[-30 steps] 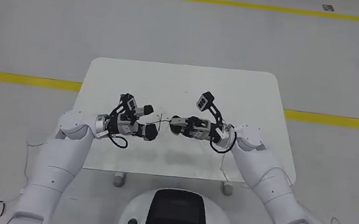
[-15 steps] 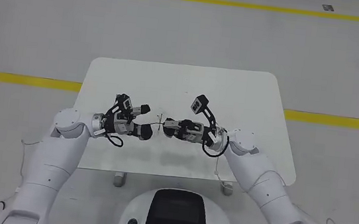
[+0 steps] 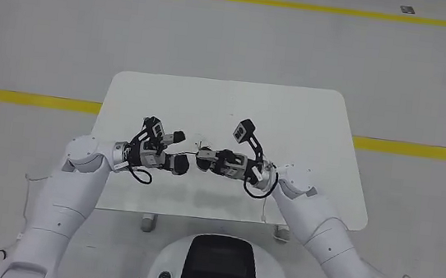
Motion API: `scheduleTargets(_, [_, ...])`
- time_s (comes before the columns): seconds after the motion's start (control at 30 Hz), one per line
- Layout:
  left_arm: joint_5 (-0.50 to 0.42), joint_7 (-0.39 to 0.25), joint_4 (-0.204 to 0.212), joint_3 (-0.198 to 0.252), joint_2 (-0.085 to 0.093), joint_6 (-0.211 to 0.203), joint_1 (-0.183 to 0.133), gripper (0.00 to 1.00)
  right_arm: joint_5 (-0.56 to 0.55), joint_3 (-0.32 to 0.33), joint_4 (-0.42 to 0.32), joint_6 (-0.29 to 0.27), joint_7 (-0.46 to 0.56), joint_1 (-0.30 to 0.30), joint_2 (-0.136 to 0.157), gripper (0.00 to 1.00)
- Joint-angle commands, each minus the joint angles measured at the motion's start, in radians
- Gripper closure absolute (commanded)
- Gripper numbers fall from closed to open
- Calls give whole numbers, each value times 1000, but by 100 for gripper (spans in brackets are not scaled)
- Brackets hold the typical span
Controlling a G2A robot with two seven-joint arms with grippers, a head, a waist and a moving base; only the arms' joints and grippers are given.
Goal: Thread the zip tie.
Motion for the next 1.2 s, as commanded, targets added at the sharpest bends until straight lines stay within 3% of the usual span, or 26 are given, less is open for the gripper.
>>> scheduleTargets(0.0, [-6,-5,4,4,3,-4,-1,5,-17,-11,-1,2,-10,3,-2,100])
scheduleTargets(0.07, [-12,-8,9,7,5,-7,-2,30,-18,-17,0,1,-18,4,-4,100])
scheduleTargets(0.1, [-15,-10,11,8,6,-9,-2,37,-19,-20,1,0,-21,4,-5,100])
scheduleTargets(0.17, [-16,-13,14,12,9,-12,-3,43,-24,-25,4,0,-27,5,-6,100])
scheduleTargets(0.2, [-12,-14,16,13,11,-12,-3,53,-28,-28,5,2,-27,6,-6,100])
scheduleTargets(0.33, [-14,-14,24,13,18,-11,-1,62,-47,-40,12,9,-33,10,-8,100])
scheduleTargets(1.17, [-55,-2,26,70,41,-24,-10,81,-120,-28,22,49,-60,15,5,100])
